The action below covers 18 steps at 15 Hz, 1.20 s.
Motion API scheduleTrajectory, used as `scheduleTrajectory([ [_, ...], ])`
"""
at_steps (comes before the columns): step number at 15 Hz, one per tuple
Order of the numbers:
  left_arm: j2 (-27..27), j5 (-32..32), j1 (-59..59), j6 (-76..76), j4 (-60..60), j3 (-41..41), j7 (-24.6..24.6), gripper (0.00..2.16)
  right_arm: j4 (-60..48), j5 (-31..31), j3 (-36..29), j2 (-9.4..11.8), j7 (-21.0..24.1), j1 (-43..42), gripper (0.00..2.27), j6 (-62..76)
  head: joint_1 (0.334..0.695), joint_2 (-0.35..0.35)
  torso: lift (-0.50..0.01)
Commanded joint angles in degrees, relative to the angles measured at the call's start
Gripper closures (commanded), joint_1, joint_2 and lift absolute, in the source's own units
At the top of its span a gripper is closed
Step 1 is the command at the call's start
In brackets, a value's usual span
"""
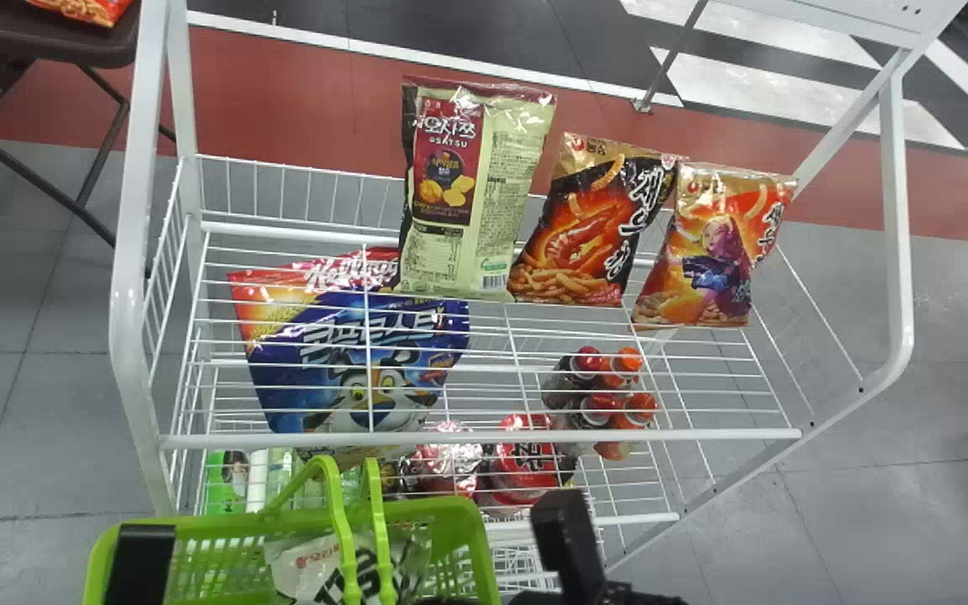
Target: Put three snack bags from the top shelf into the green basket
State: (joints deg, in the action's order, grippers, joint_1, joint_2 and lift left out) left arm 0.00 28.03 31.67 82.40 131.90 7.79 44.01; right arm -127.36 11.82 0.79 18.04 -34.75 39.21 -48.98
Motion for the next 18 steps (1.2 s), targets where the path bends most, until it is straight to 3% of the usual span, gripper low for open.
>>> scheduleTrajectory([
  [1,-0.1,-0.1,0.2,0.0,0.0,-0.1,0.0,2.14,-3.5,0.6,-4.4,-1.2,0.3,2.8,0.01,6.7,0.695,-0.350,-0.050],
  [8,-0.1,-0.2,0.5,-0.2,0.3,-0.3,0.1,2.14,-4.2,8.6,-9.3,-2.5,-2.8,3.6,0.06,9.1,0.695,-0.350,-0.050],
  [13,-0.1,-0.3,0.2,-0.2,0.0,-0.7,0.1,2.14,-5.2,13.9,-15.5,-5.0,-2.1,6.2,0.08,29.3,0.695,-0.350,-0.050],
  [18,-0.1,-0.3,0.2,-0.2,-0.9,-0.1,0.3,2.14,-2.3,8.9,-14.1,-5.1,10.0,0.1,0.08,40.9,0.695,-0.350,-0.050],
])
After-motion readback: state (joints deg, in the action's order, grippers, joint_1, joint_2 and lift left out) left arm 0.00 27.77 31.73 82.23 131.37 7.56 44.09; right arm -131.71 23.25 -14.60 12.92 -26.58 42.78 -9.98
